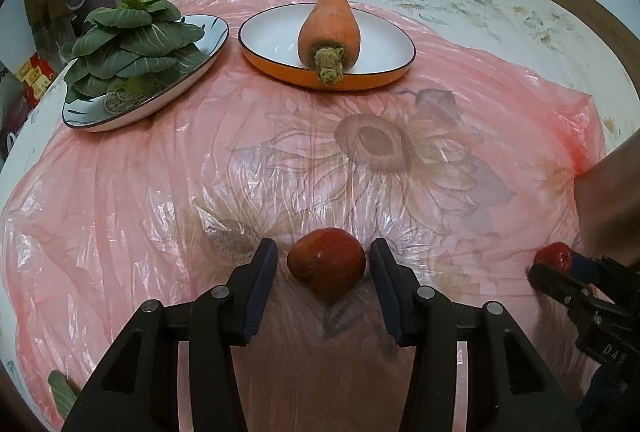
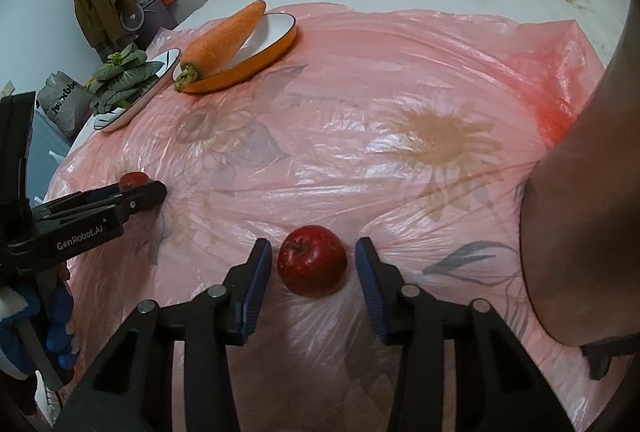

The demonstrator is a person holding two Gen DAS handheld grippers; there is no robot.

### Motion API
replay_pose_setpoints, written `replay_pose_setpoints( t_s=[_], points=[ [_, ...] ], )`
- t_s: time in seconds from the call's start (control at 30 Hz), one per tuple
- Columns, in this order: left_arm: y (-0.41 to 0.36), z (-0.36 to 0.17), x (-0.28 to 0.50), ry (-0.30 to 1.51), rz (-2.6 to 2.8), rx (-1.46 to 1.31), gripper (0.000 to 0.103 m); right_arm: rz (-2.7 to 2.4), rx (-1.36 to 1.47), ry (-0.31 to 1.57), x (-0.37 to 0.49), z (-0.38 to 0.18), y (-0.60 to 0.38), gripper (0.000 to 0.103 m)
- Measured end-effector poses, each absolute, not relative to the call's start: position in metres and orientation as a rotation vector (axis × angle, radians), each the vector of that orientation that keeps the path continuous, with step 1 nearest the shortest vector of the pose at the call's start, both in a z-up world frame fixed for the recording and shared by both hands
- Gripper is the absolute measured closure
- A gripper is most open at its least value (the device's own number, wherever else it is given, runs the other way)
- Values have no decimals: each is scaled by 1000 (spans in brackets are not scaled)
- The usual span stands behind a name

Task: Organize fruits
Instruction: 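Lower the left tool around a red apple while the right tool approaches the other apple, then close the left tool on its apple while the right tool grasps the other apple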

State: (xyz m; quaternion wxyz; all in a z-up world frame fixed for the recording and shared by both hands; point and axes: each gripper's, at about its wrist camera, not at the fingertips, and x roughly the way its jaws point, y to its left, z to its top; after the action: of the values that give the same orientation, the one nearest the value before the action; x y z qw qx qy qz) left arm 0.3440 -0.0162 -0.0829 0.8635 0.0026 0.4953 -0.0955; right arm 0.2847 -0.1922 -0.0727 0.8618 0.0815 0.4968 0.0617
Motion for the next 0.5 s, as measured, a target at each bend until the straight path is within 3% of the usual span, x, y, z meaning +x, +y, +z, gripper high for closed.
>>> replay_pose_setpoints(
  t_s=[0.07, 0.5],
  points=[
    [-16, -84, 344, 1034, -203, 10, 61, 128, 172, 1047, 285, -74, -194, 76],
    [-16, -80, 339, 1008, -217, 36, 72, 139, 158, 1051, 285, -71, -195, 84]
  ],
)
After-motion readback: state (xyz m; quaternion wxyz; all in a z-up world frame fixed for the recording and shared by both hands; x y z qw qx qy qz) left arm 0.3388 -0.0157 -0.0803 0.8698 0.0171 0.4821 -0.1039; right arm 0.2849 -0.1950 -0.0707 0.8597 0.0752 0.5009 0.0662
